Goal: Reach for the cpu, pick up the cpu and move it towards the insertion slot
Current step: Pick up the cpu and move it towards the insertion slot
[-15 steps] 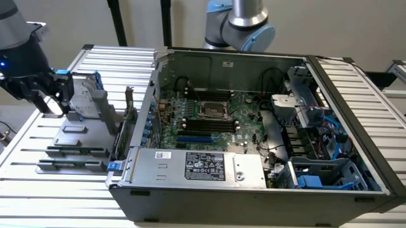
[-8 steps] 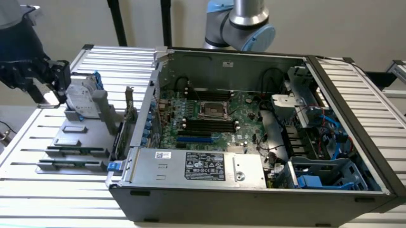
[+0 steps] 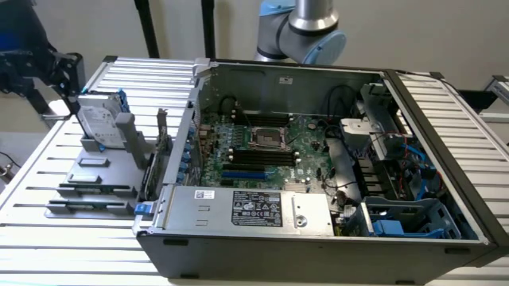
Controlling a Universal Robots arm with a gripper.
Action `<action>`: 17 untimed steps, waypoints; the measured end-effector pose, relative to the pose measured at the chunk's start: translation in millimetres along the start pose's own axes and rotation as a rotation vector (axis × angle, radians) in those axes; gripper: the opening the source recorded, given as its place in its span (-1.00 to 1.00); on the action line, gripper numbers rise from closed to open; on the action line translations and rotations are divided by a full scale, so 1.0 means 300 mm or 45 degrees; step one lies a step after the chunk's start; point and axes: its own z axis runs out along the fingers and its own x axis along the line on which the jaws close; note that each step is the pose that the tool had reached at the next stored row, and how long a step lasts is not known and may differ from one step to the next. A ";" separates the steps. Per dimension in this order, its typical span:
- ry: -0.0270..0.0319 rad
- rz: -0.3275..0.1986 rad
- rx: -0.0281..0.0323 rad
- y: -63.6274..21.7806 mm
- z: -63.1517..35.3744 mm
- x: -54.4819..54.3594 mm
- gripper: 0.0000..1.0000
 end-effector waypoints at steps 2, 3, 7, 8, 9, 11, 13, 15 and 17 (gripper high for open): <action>0.0015 -0.005 -0.0008 0.000 -0.031 -0.015 0.09; 0.0025 -0.007 -0.0011 0.000 -0.046 -0.025 0.09; 0.0099 -0.008 -0.0016 -0.002 -0.104 -0.083 0.09; 0.0119 -0.008 -0.0017 -0.003 -0.117 -0.098 0.09; 0.0140 -0.008 -0.0017 -0.003 -0.129 -0.113 0.09; 0.0187 -0.008 -0.0020 -0.005 -0.154 -0.144 0.09; 0.0239 -0.008 -0.0023 -0.006 -0.176 -0.173 0.09; 0.0301 -0.008 -0.0026 -0.007 -0.197 -0.204 0.09; 0.0357 -0.008 -0.0031 -0.008 -0.215 -0.234 0.09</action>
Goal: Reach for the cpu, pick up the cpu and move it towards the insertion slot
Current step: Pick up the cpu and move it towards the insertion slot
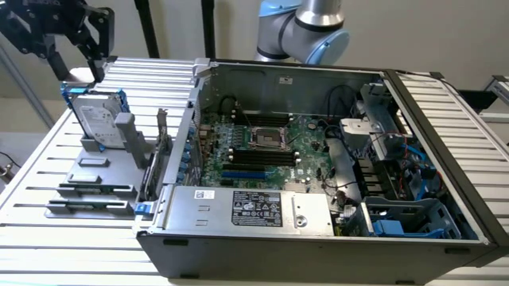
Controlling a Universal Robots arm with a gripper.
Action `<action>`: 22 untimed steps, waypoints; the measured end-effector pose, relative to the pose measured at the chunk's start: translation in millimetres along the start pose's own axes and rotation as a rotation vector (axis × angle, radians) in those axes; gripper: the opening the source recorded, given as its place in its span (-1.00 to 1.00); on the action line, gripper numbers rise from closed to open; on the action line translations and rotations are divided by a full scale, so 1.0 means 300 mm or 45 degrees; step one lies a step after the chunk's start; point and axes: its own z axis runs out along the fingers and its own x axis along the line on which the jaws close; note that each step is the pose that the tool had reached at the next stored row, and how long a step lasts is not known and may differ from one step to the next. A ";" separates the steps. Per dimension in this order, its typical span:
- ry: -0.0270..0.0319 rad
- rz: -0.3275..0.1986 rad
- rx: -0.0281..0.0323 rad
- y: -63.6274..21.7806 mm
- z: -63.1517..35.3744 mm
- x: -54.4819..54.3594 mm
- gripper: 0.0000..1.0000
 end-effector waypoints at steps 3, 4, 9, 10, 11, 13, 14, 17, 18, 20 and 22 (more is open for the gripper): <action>0.0075 0.000 -0.0004 -0.003 -0.015 -0.044 0.09; 0.0102 0.000 -0.0007 -0.003 -0.017 -0.060 0.09; 0.0239 0.001 -0.0014 -0.008 -0.026 -0.135 0.09; 0.0267 0.001 -0.0015 -0.009 -0.027 -0.151 0.09; 0.0294 0.001 -0.0017 -0.010 -0.028 -0.165 0.09; 0.0346 0.001 -0.0020 -0.012 -0.031 -0.196 0.09; 0.0371 0.001 -0.0021 -0.013 -0.033 -0.211 0.09; 0.0446 0.001 -0.0025 -0.015 -0.038 -0.256 0.09; 0.0469 0.001 -0.0026 -0.016 -0.039 -0.270 0.09; 0.0516 0.001 -0.0029 -0.018 -0.043 -0.301 0.09; 0.0559 0.001 -0.0031 -0.020 -0.047 -0.331 0.09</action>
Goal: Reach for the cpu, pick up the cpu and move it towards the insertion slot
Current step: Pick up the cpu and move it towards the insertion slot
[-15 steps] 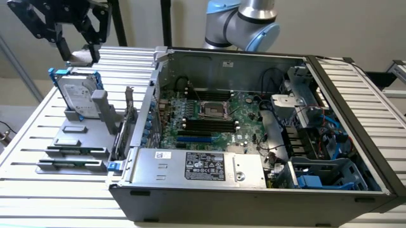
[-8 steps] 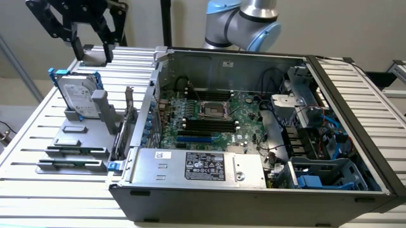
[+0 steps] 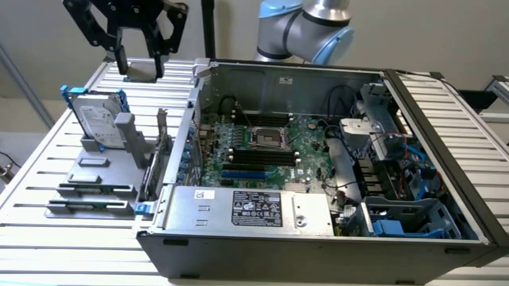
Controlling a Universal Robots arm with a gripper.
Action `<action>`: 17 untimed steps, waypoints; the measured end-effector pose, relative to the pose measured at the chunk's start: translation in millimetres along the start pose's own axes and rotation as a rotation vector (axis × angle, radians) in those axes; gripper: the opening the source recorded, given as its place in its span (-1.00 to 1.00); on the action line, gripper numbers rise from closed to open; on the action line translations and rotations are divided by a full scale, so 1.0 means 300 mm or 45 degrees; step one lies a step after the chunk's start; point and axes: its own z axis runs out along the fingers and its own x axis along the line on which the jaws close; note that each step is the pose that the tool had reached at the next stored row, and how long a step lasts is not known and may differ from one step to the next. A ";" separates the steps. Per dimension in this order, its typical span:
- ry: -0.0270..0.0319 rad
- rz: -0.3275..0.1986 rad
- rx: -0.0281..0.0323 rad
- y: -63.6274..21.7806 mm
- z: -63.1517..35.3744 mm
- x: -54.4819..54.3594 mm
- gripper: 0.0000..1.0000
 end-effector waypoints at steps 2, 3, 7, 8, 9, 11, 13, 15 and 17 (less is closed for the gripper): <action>0.0039 0.000 -0.0004 -0.002 -0.005 -0.029 0.09; 0.0062 0.000 -0.0005 -0.003 -0.008 -0.045 0.09; 0.0146 0.000 -0.0010 -0.006 -0.018 -0.105 0.09; 0.0165 0.000 -0.0012 -0.007 -0.020 -0.120 0.09; 0.0182 0.001 -0.0013 -0.008 -0.023 -0.135 0.09; 0.0209 0.001 -0.0014 -0.010 -0.028 -0.165 0.09; 0.0230 0.001 -0.0015 -0.012 -0.033 -0.195 0.09; 0.0243 0.001 -0.0017 -0.013 -0.036 -0.225 0.09; 0.0251 0.001 -0.0017 -0.015 -0.039 -0.254 0.09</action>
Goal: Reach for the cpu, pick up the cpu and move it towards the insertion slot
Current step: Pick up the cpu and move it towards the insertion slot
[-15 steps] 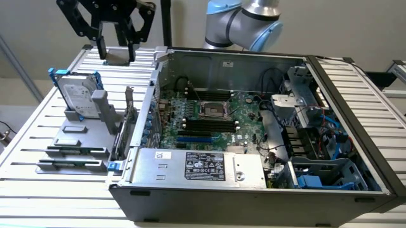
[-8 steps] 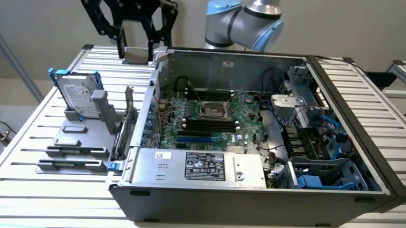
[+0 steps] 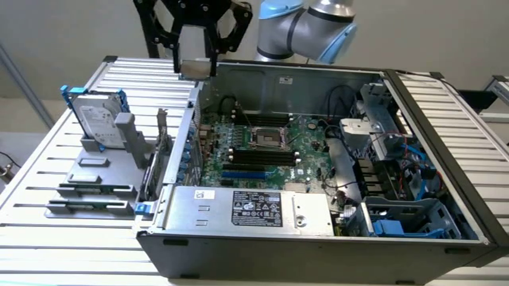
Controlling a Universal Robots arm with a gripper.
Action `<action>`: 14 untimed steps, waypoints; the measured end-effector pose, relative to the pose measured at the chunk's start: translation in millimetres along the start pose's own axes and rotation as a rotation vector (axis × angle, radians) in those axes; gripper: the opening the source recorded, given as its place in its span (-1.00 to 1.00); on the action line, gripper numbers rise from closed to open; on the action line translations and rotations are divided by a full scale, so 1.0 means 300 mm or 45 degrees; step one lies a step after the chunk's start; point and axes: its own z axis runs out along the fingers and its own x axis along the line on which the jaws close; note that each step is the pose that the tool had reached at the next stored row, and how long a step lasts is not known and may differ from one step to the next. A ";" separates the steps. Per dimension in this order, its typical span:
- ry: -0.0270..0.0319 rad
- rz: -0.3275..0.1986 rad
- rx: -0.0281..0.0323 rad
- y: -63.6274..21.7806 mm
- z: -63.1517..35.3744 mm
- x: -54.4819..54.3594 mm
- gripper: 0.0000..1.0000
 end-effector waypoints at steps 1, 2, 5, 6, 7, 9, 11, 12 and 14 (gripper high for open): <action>0.0002 0.000 0.0000 -0.001 -0.002 -0.016 0.09; 0.0003 0.000 0.0001 -0.002 -0.003 -0.031 0.09; 0.0003 0.000 0.0000 -0.005 -0.008 -0.076 0.09; 0.0003 0.000 0.0001 -0.006 -0.009 -0.092 0.09; 0.0003 0.000 0.0000 -0.006 -0.011 -0.106 0.09; 0.0003 0.000 0.0000 -0.008 -0.014 -0.136 0.09; 0.0003 0.000 -0.0001 -0.009 -0.017 -0.166 0.09; 0.0003 0.000 0.0001 -0.009 -0.018 -0.182 0.09; 0.0003 0.000 -0.0001 -0.008 -0.021 -0.212 0.09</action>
